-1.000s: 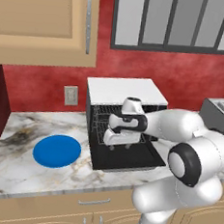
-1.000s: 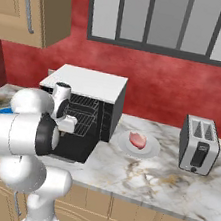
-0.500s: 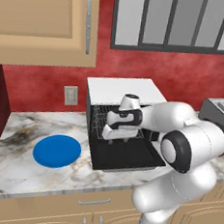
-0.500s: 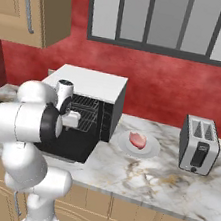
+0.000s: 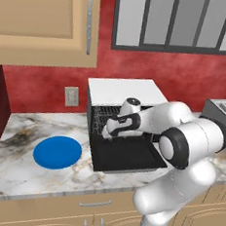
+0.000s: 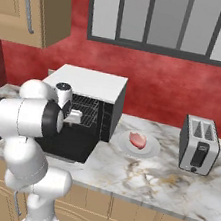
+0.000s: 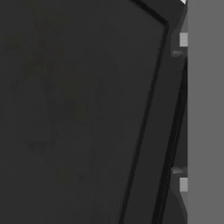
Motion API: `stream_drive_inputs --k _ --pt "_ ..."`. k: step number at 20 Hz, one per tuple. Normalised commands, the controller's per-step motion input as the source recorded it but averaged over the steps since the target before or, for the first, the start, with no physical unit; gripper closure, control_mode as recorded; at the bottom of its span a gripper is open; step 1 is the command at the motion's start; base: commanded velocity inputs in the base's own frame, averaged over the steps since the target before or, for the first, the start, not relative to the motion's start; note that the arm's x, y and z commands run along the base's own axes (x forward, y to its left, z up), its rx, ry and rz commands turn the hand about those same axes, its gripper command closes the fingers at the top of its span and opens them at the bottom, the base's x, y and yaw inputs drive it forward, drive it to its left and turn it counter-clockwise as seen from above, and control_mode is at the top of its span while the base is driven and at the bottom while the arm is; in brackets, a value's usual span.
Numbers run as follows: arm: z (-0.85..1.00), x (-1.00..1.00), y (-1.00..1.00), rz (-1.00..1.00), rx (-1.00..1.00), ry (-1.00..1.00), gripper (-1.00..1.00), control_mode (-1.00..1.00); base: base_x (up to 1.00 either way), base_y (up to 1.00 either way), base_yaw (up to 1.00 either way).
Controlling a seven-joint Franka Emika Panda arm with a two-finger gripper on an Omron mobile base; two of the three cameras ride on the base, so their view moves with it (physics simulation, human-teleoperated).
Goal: Open the toaster oven door. Place the bread on the bottom rack in the toaster oven and place the steak on the top rack.
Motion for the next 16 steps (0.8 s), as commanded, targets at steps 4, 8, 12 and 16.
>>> stream_drive_inputs --k 4,8,12,16 --pt "0.03 0.56 0.0 -0.03 0.0 -0.07 -1.0 -1.0 0.0 0.0 0.0" --pt "0.13 0.33 0.0 -0.04 0.0 -0.02 -1.0 -1.0 0.0 0.0 0.0" --pt "0.19 0.16 0.0 -0.04 0.0 0.0 -1.0 -1.0 0.0 0.0 0.0" --pt "0.16 0.01 0.0 -0.04 0.0 0.0 -1.0 -1.0 0.0 0.0 0.0"
